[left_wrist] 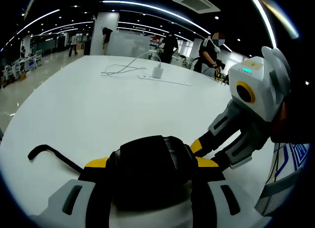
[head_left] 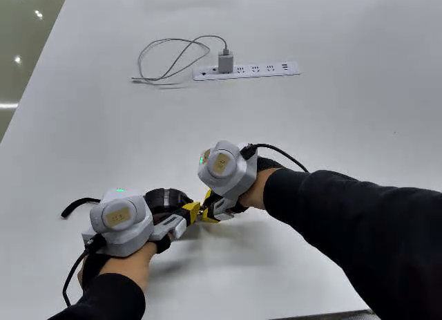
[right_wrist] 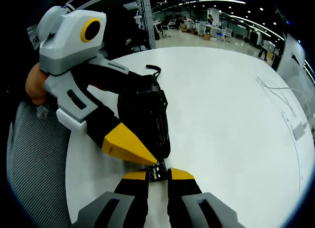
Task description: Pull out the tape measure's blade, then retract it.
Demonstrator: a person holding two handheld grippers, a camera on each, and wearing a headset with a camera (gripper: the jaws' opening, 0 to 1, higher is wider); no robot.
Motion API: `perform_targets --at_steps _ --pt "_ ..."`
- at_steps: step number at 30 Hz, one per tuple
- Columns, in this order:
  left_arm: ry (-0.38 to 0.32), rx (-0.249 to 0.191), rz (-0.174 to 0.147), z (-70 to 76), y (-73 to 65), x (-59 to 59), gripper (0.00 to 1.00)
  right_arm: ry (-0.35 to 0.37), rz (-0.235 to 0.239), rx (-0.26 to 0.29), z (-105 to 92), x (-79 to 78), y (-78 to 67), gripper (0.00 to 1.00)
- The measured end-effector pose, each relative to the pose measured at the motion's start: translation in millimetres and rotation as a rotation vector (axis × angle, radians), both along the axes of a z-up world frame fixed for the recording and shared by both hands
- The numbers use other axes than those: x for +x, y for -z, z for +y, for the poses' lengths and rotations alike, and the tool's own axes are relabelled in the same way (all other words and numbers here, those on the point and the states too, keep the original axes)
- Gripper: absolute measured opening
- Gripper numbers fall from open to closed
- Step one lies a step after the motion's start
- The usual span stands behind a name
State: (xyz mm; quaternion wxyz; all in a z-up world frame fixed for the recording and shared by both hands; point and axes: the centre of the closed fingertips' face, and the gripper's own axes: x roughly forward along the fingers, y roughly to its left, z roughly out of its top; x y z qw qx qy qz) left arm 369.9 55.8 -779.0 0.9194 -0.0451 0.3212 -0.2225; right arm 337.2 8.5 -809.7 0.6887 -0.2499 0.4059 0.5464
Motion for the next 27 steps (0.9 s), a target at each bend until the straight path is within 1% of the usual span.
perform_targets --at_steps 6,15,19,27 --pt "-0.001 -0.001 -0.001 0.1 -0.1 -0.2 0.61 -0.016 -0.005 0.004 4.0 0.2 -0.5 0.11" --pt "-0.004 -0.002 -0.004 0.0 -0.4 -0.1 0.61 -0.026 0.002 0.004 5.0 -0.1 -0.9 0.11" --pt "-0.004 -0.002 -0.005 0.0 -0.4 -0.7 0.61 -0.031 -0.003 0.011 8.2 0.0 -1.3 0.11" --pt "-0.005 -0.001 -0.01 -0.7 -0.7 -0.6 0.61 -0.048 -0.009 0.008 8.2 0.3 -1.2 0.11"
